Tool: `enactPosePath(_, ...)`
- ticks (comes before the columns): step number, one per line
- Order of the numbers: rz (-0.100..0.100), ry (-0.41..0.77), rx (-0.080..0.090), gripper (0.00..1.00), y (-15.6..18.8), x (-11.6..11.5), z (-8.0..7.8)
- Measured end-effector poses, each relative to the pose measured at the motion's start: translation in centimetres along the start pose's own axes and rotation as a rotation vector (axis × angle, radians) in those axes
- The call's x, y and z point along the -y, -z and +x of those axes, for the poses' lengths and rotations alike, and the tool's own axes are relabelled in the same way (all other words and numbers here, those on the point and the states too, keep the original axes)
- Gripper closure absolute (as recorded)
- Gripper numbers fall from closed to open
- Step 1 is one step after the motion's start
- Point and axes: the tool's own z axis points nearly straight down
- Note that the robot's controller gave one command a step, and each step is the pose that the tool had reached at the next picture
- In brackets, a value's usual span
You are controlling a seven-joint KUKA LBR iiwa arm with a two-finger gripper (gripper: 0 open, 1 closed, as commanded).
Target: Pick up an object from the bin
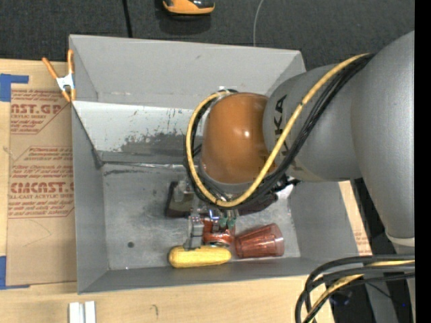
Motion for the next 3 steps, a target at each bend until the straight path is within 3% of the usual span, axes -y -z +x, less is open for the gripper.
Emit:
enactPosePath(1,-0.001,-0.001,0.007,0.0,0.4,0.0,-0.2)
enactPosePath(2,-0.003,-0.052,0.014,0.0,-4.8,1.4,-0.9)
enactPosePath(3,-0.001,0.031,0.011,1.0,-6.7,4.5,-3.1)
